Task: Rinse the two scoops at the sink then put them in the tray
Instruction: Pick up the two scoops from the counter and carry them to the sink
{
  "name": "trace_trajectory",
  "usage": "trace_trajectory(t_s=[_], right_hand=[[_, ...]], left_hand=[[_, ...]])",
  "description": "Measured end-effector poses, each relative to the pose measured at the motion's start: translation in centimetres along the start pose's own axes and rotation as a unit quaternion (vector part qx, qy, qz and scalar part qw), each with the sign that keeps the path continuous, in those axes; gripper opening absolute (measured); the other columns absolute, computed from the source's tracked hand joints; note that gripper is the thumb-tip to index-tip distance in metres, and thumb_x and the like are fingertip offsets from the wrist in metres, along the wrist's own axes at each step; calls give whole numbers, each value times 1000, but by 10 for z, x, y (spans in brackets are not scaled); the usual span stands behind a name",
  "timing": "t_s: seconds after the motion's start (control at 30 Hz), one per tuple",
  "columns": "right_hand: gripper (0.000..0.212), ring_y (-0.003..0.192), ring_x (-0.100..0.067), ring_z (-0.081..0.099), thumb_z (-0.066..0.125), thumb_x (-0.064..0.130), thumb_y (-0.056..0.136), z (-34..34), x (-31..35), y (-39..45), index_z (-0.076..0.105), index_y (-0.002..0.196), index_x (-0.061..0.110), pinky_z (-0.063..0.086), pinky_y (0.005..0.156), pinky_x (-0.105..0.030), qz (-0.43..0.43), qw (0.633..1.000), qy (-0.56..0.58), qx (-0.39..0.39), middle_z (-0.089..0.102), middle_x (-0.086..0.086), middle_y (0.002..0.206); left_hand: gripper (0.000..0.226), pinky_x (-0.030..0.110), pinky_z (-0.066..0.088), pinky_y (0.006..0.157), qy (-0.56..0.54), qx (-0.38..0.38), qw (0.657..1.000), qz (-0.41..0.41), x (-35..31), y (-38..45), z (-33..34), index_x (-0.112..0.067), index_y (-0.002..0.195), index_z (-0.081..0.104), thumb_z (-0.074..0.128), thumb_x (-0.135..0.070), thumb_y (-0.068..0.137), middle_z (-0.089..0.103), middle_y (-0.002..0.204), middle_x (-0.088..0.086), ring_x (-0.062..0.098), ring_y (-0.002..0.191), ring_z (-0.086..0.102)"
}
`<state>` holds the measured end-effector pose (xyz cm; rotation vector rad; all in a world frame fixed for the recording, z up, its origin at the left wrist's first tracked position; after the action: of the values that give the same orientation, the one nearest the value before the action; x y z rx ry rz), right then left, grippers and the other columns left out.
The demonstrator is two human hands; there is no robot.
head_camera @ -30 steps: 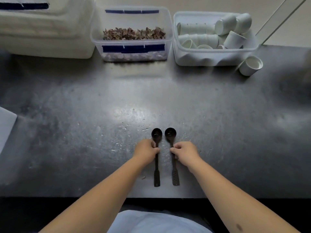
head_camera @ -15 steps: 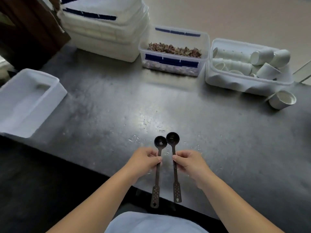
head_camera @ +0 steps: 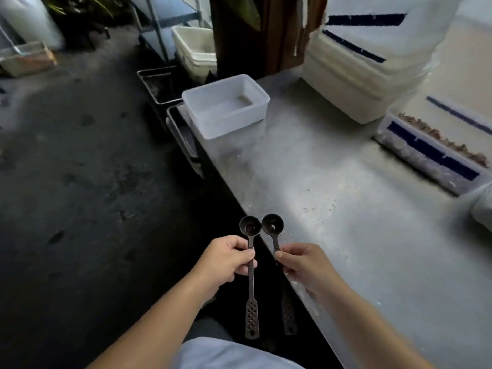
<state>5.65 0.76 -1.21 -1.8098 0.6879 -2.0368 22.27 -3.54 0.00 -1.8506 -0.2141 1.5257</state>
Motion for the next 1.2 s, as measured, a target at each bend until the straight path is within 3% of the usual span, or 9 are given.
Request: trace_trajectory(t_s=[0.2,0.37,0.77,0.93,1.0,1.1,1.2], right_hand=[[30,47,-6,46,67,9,90,122,22,24,73,62,16,32,45,-16,9,988,-91,125,52,3,52],[18,53,-11,49,69,11,89,237,42,46,75,73,5,35,50,-22,8,969,-139,204,55,-8,63],[17,50,-10,40,66,5,91,552,45,76,69,74,2,31,45,-19,17,899,-237,368,44,-13,69],[21,76,-29,48,63,3,92,670,28,81,63,86,-17,42,66,-33,50,856,-253,449,53,-21,81],[24,76,-30,51,63,3,92,716,25,89,60,90,-21,42,71,-37,55,841,-264,469,54,-21,81],[27,52,-16,42,65,3,91,787,22,106,56,88,-23,33,52,-25,51,812,-290,504,44,-13,69],[23,44,-10,46,66,1,89,858,17,131,60,84,-21,37,42,-19,69,788,-307,529,52,-11,60]], left_hand=[[6,17,27,38,-85,-96,992,0,25,-39,-110,-19,82,70,66,-18,87,76,72,7,10,55,66],[4,19,24,38,-140,-175,975,6,44,-65,-211,-15,88,67,64,-17,90,73,64,5,10,48,61],[5,21,30,41,-221,-335,916,2,110,-160,-477,-18,92,67,63,-21,90,76,70,7,8,48,58],[3,22,26,41,-291,-400,869,-8,146,-194,-560,-17,90,66,64,-19,89,75,70,9,7,45,56],[3,21,26,40,-313,-425,849,-14,159,-202,-591,-17,91,66,64,-19,90,75,70,9,7,45,56],[4,19,26,39,-337,-461,821,-10,172,-212,-642,-16,92,66,64,-19,90,75,69,8,8,46,56],[4,19,26,39,-352,-506,788,-11,178,-220,-697,-16,92,65,64,-19,90,74,68,8,7,46,55]])
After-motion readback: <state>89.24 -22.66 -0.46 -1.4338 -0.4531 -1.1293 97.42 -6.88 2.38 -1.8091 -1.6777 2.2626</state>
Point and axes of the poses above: each hand's wrist, its own y-axis towards the middle knuckle, its own z-axis out of the palm, x = y × z, the point moved 10 cm from there along y, towards the middle knuckle
